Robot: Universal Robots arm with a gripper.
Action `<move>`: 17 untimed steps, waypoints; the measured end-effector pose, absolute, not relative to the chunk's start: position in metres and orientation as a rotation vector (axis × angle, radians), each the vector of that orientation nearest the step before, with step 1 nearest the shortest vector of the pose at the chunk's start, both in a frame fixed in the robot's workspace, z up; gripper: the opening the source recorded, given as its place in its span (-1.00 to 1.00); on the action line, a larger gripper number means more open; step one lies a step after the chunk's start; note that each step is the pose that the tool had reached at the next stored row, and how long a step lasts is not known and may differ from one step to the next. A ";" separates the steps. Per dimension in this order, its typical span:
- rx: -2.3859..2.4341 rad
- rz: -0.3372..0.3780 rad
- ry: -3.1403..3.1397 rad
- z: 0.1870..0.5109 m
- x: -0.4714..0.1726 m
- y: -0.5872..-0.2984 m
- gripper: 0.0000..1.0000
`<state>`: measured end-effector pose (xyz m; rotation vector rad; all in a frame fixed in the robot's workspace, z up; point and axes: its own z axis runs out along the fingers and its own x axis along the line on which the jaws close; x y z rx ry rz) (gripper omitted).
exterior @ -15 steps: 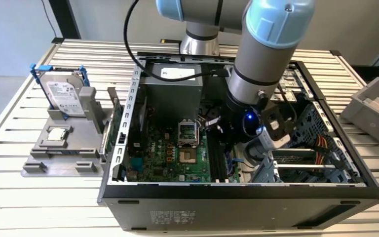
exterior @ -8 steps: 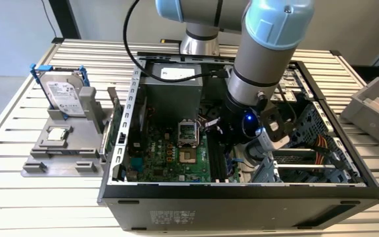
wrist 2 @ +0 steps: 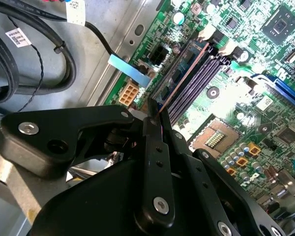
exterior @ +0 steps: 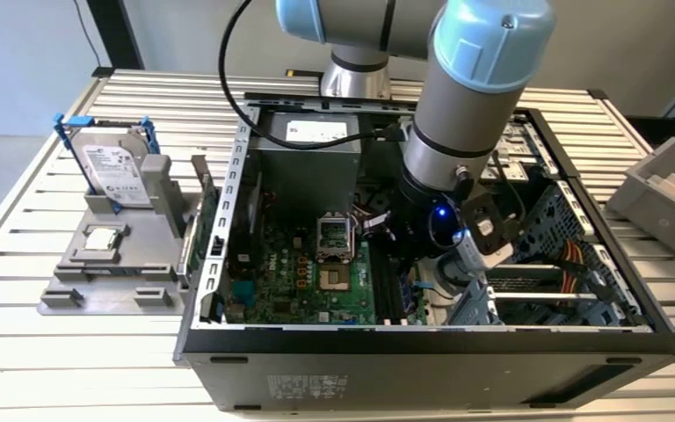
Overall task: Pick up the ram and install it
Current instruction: 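Insert the ram into the slot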
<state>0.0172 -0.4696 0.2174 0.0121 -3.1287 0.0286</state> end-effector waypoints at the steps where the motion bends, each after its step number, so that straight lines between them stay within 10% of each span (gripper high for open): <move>1: 0.010 0.029 -3.129 0.217 0.017 -0.469 -1.00; 17: 0.000 0.029 -3.130 0.217 0.016 -0.468 -1.00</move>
